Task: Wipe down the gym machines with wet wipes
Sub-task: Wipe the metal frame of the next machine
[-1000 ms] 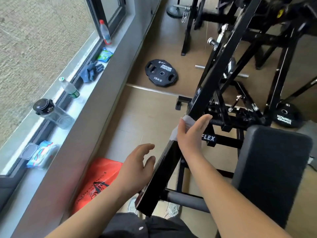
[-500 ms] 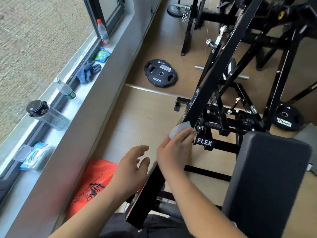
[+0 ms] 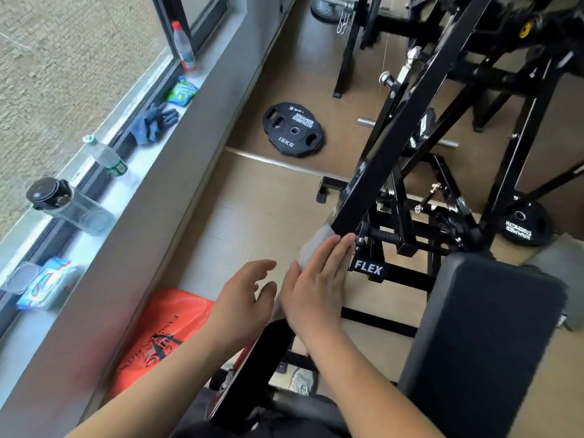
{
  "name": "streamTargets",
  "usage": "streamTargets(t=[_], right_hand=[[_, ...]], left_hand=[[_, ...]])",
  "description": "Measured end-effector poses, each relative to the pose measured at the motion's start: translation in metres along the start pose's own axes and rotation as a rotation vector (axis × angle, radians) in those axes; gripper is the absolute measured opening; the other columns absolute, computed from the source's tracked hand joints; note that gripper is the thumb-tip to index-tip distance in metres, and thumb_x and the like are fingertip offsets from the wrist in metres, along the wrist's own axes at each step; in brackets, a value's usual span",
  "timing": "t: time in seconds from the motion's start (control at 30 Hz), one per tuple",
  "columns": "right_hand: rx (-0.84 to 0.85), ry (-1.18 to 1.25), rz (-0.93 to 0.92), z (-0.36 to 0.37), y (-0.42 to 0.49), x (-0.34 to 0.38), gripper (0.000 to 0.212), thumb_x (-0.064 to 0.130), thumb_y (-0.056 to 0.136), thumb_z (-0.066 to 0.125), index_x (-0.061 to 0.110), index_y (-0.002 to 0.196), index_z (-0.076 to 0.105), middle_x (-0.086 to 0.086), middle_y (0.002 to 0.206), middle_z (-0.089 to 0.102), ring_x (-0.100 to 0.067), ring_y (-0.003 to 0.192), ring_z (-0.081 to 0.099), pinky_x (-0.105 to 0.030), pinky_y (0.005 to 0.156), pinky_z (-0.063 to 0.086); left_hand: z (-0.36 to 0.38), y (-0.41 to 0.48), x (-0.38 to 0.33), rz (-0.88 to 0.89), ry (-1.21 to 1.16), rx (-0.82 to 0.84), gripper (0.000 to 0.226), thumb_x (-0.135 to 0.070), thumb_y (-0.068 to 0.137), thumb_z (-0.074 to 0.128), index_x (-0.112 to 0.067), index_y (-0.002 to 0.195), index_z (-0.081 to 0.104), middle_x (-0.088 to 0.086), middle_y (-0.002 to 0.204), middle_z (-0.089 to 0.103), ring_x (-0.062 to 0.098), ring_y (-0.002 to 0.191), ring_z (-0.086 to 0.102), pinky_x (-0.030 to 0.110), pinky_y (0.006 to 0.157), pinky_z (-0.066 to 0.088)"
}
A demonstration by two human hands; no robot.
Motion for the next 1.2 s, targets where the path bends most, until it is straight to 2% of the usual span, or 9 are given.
streamTargets(t=[0.1,0.27,0.43,0.67,0.8,0.87,0.97,1.1,1.2], right_hand=[[0.01,-0.009,0.019,-0.016,0.046,-0.016,0.084,0.037,0.102,0.031,-0.014,0.155,-0.009,-0.036,0.162,-0.023,-0.045,0.154,-0.019,-0.046,0.128,-0.007],[-0.024,-0.09,0.128,-0.052,0.126,-0.033,0.081,0.041,0.105,0.029,-0.002,0.16,-0.012,-0.026,0.166,-0.024,-0.039,0.154,-0.024,-0.055,0.126,-0.01],[-0.114,-0.14,-0.143,-0.045,0.097,-0.031,0.067,0.041,0.108,0.016,0.011,0.163,-0.009,-0.011,0.17,-0.021,-0.023,0.156,-0.025,-0.049,0.127,-0.012],[-0.006,-0.033,-0.177,-0.024,0.058,-0.041,0.077,0.051,0.105,0.004,-0.002,0.159,-0.011,-0.018,0.168,-0.024,-0.027,0.155,-0.027,-0.047,0.129,-0.007],[0.01,-0.159,-0.146,-0.04,0.099,-0.036,0.076,0.047,0.104,0.008,-0.001,0.16,-0.014,-0.019,0.168,-0.024,-0.029,0.155,-0.027,-0.048,0.128,-0.007],[0.013,-0.163,-0.192,-0.039,0.095,-0.034,0.076,0.046,0.105,0.013,0.002,0.161,-0.013,-0.016,0.168,-0.024,-0.026,0.155,-0.028,-0.046,0.128,-0.008],[-0.011,0.0,-0.317,-0.036,0.06,-0.044,0.069,0.039,0.109,0.022,0.005,0.163,-0.002,-0.011,0.172,-0.011,-0.023,0.158,-0.017,-0.042,0.13,0.001],[-0.088,0.065,-0.415,-0.062,0.041,-0.074,0.051,0.028,0.109,0.04,0.01,0.156,0.042,-0.007,0.166,0.034,-0.017,0.157,0.022,-0.041,0.128,0.021],[-0.075,0.03,-0.365,-0.077,0.04,-0.09,0.05,0.024,0.104,0.047,0.01,0.152,0.049,-0.01,0.161,0.042,-0.02,0.154,0.031,-0.048,0.125,0.027]], left_hand=[[-0.001,0.003,-0.004,-0.003,0.002,-0.012,0.037,-0.011,0.098,0.059,-0.022,0.134,0.062,-0.012,0.131,0.063,0.005,0.119,0.059,0.026,0.103,0.048],[0.004,0.011,-0.018,0.03,-0.042,-0.04,0.036,-0.027,0.102,0.057,-0.025,0.138,0.058,-0.011,0.132,0.062,0.003,0.119,0.06,0.032,0.104,0.05],[0.003,0.011,-0.017,0.011,-0.054,-0.039,0.047,-0.04,0.104,0.05,-0.025,0.149,0.049,-0.018,0.141,0.054,-0.004,0.122,0.056,0.026,0.106,0.046],[0.008,0.012,-0.002,-0.008,0.007,0.004,0.037,-0.027,0.102,0.057,-0.025,0.139,0.059,-0.009,0.135,0.063,0.005,0.122,0.059,0.034,0.107,0.049],[0.016,0.033,-0.043,0.177,0.061,0.012,0.039,-0.016,0.101,0.054,-0.019,0.139,0.059,-0.009,0.136,0.061,0.004,0.124,0.055,0.026,0.108,0.044],[0.023,0.042,-0.069,0.252,0.056,0.056,0.035,-0.009,0.099,0.049,-0.019,0.13,0.063,-0.014,0.125,0.064,0.002,0.111,0.056,0.022,0.098,0.044],[0.038,0.047,-0.084,0.21,0.051,0.136,0.018,-0.01,0.099,0.043,-0.019,0.1,0.058,-0.006,0.093,0.067,0.015,0.084,0.056,0.034,0.079,0.049],[0.054,0.051,-0.092,0.167,0.104,0.125,0.014,-0.025,0.104,0.041,-0.024,0.107,0.054,-0.009,0.102,0.067,0.016,0.092,0.06,0.033,0.077,0.045],[0.075,0.083,-0.103,0.068,0.223,0.14,0.029,-0.045,0.107,0.036,-0.019,0.101,0.046,0.002,0.1,0.065,0.026,0.087,0.057,0.037,0.074,0.04]])
Point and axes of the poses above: each hand's wrist, its own y-axis towards the middle knuckle, its own z-axis out of the palm, x = y × z, the point moved 3 cm from there along y, towards the middle knuckle
